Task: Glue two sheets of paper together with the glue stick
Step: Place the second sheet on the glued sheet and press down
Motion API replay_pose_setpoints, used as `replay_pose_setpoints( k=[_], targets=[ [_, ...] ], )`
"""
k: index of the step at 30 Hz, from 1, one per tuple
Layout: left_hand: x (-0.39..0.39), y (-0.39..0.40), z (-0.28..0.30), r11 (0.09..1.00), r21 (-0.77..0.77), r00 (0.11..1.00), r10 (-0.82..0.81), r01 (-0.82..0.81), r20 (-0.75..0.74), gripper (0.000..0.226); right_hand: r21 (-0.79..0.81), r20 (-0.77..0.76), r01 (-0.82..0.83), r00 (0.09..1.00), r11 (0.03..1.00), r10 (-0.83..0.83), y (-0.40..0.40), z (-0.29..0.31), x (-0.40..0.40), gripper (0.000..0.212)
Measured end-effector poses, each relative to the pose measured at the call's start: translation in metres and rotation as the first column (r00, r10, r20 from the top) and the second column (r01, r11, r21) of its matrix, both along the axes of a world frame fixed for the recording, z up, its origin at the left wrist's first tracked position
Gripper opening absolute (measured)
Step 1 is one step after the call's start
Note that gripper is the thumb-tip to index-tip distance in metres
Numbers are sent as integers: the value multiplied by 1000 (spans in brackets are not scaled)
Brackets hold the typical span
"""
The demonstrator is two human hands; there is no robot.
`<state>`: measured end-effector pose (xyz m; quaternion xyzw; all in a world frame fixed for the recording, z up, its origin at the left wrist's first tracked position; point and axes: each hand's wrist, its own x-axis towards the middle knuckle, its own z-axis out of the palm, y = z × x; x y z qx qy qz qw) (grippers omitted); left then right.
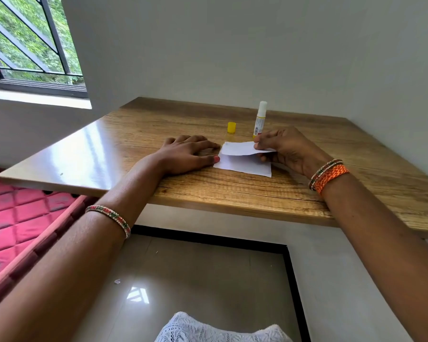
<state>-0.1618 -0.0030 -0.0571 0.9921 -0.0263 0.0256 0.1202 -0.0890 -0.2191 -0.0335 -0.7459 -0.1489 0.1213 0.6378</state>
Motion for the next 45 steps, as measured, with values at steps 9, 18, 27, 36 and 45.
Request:
replay_pose_setpoints(
  k=[9,18,27,36,45],
  targets=[
    [0,0,0,1000,-9,1000,0,0,-14,51,13,9,-12,1000,1000,12,2,-3,-1,6],
    [1,1,0,1000,-11,1000,6,-6,-20,52,24,-2,-8,1000,1000,9,4,-5,-2,19],
    [3,2,0,1000,-23,1000,9,-9,-8,45,-18,9,9,1000,1000,-9,4,-5,-7,6],
    [2,0,1,1000,-27,1000,12,-13,-9,46,-31,17,18,1000,999,-18,4,-5,-11,24],
    [5,2,-1,999,-33,1000,22,-22,15,42,-94,87,83,993,992,-75,5,-8,-15,26]
  ],
)
